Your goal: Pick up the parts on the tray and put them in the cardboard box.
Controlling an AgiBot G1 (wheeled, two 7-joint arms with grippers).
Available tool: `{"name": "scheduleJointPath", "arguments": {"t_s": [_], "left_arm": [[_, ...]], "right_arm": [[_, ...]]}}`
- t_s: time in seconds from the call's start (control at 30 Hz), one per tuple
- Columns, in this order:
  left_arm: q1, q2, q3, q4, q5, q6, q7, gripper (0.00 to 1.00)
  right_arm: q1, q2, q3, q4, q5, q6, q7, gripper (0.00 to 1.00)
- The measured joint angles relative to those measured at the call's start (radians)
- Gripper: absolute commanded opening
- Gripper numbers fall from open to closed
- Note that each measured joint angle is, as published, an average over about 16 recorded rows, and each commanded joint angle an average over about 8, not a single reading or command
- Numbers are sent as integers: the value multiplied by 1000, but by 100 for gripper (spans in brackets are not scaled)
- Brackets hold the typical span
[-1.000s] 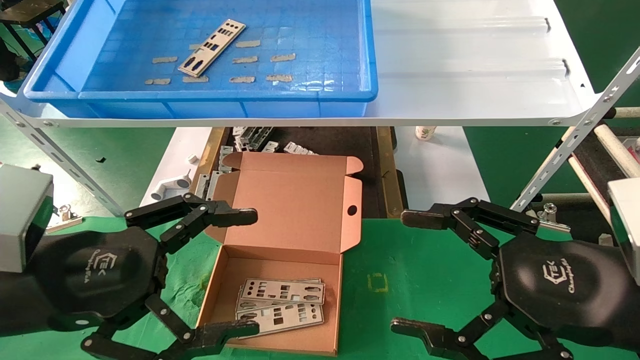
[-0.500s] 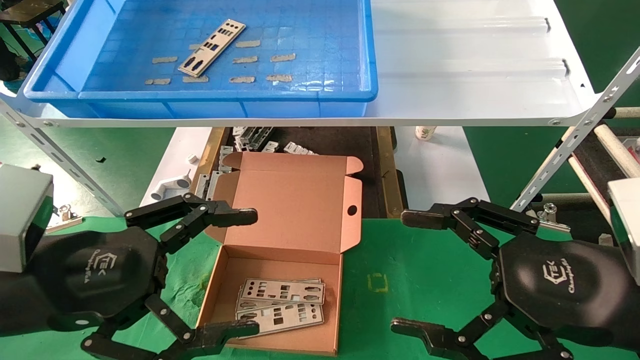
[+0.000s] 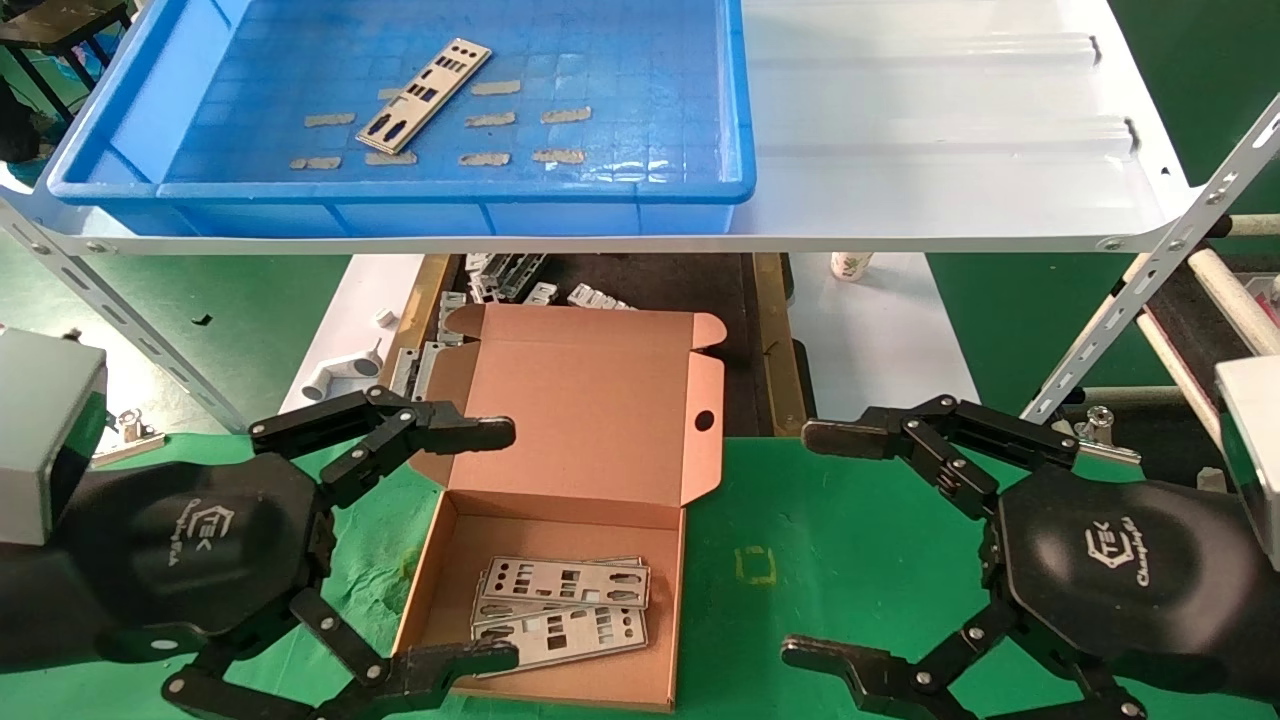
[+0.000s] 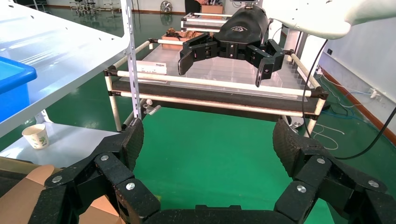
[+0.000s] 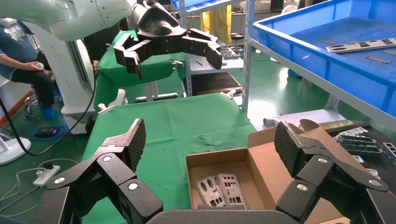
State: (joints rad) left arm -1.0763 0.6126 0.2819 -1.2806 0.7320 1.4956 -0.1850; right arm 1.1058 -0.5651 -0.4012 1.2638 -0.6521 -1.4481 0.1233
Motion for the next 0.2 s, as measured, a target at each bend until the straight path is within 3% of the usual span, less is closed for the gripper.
{"name": "scheduleJointPath", "arguments": {"t_s": [0.2], "left_arm": [[0,0,0,0,0,0,0,100]], "right_arm": [[0,0,0,0,0,0,0,100]]}}
